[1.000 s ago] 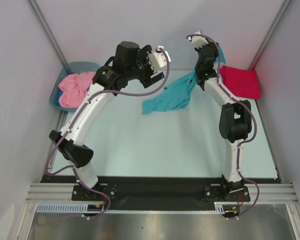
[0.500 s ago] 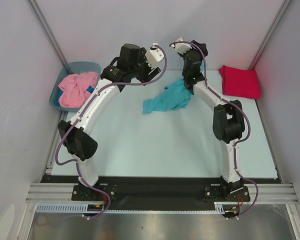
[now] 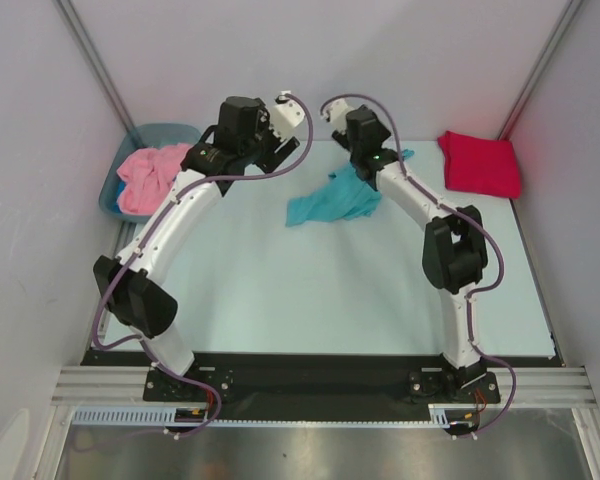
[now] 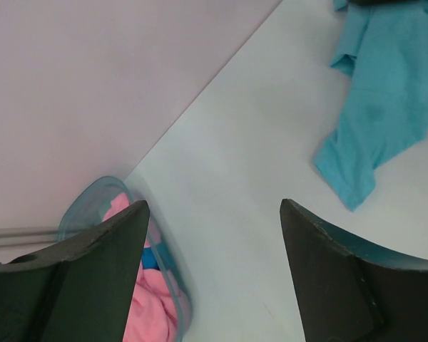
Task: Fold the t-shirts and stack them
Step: Flatten the tshirt out
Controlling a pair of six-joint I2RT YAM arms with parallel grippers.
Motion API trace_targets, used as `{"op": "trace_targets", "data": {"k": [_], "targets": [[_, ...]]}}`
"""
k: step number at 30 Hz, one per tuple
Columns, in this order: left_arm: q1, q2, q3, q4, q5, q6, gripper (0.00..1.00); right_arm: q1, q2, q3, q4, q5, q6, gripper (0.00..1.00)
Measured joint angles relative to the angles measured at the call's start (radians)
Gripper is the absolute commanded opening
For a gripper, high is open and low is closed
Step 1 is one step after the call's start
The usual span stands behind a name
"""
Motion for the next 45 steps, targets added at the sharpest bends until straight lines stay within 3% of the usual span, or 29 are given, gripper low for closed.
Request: {"op": "trace_targets", "data": {"k": [3,9,25,36,45], "targets": [[0.009,-0.002,-0.006,0.019,-0.043,-0.002,0.8,0.094,-0.025,-0.037,-0.116,-0.082,0.039,0.75],[0.033,-0.005,-0.012,0.024,-0.093,-0.01,0.8,0.225,-0.02,-0.06,-0.294,-0.221,0.086,0.76],[0.04,-0.012,-0.012,0.041,-0.101,-0.027,0.8,0.171,0.126,-0.069,-0.307,-0.266,0.023,0.76],[0.04,-0.027,-0.024,0.049,-0.119,-0.026,0.8,0.166,0.146,-0.069,-0.306,-0.277,-0.011,0.58],[0.041,-0.027,-0.024,0.065,-0.119,-0.025,0.8,0.153,0.175,-0.069,-0.324,-0.285,-0.01,0.64]]}}
